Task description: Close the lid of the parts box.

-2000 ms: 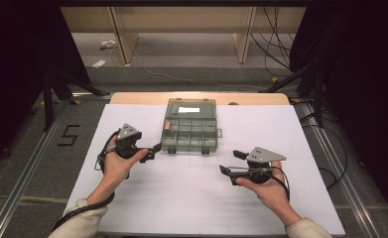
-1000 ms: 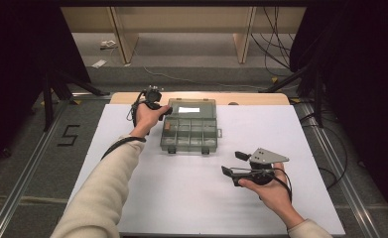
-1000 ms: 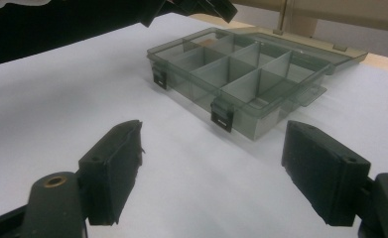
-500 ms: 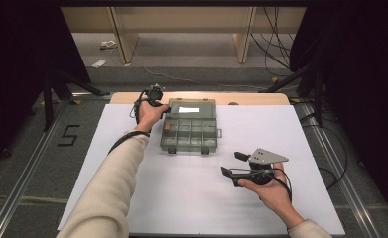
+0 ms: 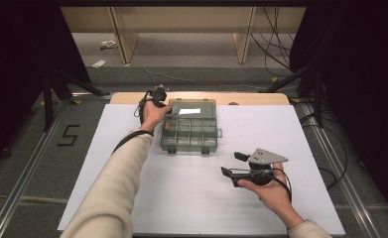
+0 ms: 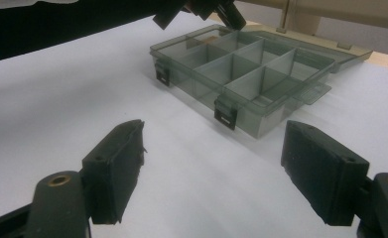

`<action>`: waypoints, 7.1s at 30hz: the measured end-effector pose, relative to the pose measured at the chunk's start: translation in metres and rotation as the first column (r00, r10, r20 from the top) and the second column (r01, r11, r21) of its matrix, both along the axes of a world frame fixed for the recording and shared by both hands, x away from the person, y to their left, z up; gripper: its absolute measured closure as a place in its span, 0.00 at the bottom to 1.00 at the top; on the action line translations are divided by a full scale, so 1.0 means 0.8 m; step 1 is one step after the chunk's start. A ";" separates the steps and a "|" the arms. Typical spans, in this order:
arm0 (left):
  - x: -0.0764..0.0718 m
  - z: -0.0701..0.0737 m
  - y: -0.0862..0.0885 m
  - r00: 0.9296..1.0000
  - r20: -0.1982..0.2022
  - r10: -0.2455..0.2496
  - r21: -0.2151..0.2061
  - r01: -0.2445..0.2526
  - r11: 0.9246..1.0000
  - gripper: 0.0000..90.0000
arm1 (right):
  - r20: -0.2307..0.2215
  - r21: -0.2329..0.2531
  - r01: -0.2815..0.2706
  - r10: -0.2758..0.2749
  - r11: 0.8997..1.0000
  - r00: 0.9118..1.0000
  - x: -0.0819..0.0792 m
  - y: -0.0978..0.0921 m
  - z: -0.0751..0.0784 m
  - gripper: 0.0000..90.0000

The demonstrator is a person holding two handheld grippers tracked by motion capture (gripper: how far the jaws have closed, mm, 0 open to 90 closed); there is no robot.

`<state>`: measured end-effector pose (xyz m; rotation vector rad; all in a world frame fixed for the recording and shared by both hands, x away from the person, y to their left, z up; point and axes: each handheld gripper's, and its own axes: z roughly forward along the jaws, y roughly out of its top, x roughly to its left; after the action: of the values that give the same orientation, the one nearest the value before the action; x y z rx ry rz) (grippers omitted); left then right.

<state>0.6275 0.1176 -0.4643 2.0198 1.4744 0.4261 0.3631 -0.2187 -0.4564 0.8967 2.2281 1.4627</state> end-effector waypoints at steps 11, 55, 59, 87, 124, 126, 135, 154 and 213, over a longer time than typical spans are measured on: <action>0.003 -0.001 0.003 0.999 -0.023 0.039 -0.032 -0.040 0.999 0.83 | -0.001 0.005 0.001 -0.001 1.000 1.000 0.000 0.000 0.000 0.29; -0.010 0.018 -0.002 0.982 -0.021 0.186 -0.076 -0.187 0.979 1.00 | -0.002 0.019 0.008 -0.008 1.000 1.000 0.005 0.001 0.004 0.29; -0.013 0.016 0.001 0.980 -0.012 0.200 -0.102 -0.201 0.974 1.00 | 0.001 0.024 0.016 -0.016 1.000 1.000 0.010 0.002 0.007 0.30; -0.034 0.018 0.011 0.976 0.077 0.201 -0.174 -0.186 0.967 0.99 | -0.046 -0.036 0.239 -0.240 0.970 0.970 0.200 0.041 0.050 0.46; -0.050 0.026 0.015 0.974 0.130 0.184 -0.203 -0.155 0.967 1.00 | -0.229 -0.138 0.431 -0.452 0.892 0.862 0.306 0.081 0.023 0.82; -0.051 0.027 0.016 0.975 0.129 0.181 -0.206 -0.152 0.967 1.00 | -0.239 -0.141 0.436 -0.458 0.889 0.856 0.306 0.081 0.023 0.83; -0.053 0.026 0.016 0.975 0.138 0.174 -0.200 -0.144 0.969 1.00 | -0.254 -0.165 0.469 -0.496 0.868 0.830 0.306 0.085 0.026 0.92; -0.055 0.021 0.017 0.976 0.146 0.160 -0.198 -0.129 0.972 1.00 | -0.291 -0.145 0.567 -0.582 0.811 0.759 0.303 0.094 0.016 0.98; -0.025 0.064 0.020 0.951 0.242 0.191 -0.188 -0.147 0.971 0.97 | -0.126 -0.080 0.568 -0.574 0.819 0.810 0.268 0.105 0.029 1.00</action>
<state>0.6071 0.1333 -0.4131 1.6440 1.4714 0.5923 0.5776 -0.1344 -0.4332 1.5374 1.8171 1.0860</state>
